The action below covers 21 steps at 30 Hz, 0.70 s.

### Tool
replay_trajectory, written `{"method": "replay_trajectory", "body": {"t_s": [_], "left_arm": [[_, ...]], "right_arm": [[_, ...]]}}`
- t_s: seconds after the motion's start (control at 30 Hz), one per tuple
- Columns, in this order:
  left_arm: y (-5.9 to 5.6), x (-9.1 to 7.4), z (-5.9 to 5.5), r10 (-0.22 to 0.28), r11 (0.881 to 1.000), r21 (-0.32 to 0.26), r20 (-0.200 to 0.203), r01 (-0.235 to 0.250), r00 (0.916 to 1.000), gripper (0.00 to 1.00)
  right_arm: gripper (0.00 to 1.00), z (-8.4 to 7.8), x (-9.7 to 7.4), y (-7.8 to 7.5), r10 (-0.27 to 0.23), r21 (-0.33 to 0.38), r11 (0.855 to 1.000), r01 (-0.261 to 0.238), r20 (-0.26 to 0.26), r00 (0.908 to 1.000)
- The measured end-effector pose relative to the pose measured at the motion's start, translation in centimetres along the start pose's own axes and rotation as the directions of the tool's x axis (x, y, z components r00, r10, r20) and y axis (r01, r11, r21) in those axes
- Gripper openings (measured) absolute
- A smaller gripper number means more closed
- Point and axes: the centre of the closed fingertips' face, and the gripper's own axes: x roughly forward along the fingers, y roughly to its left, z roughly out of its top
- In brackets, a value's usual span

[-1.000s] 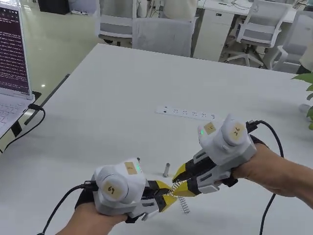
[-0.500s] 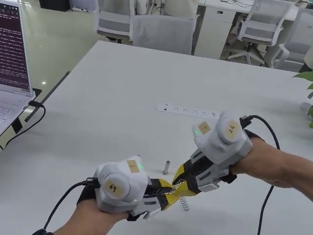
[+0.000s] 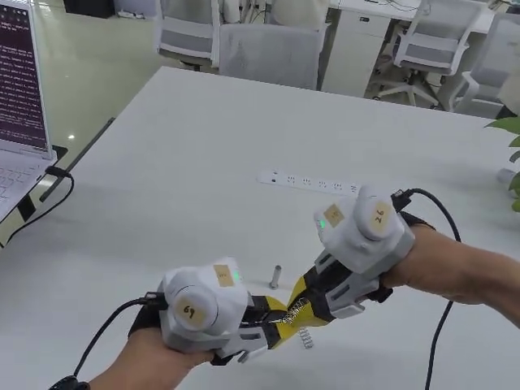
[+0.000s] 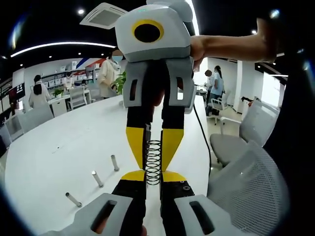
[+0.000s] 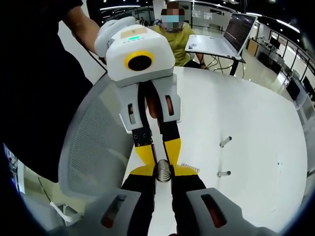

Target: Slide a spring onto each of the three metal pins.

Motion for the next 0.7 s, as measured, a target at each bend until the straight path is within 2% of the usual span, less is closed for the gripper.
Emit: {"method": "replay_trajectory", "body": {"t_s": [0.5,0.7], "left_arm": [[0.4,0.3,-0.7,0.011,1.0,-0.014,-0.009,-0.011,0.9999,0.03],[0.9,-0.4,-1.7,0.029,0.999,-0.035,-0.026,-0.03,0.9992,0.04]], "right_arm": [[0.08,-0.4,0.7,-0.4,-0.019,-0.037,0.999,0.018,-0.044,0.9988],[0.08,-0.2,0.9,-0.8,-0.028,-0.028,0.999,0.027,-0.042,0.9987]]}}
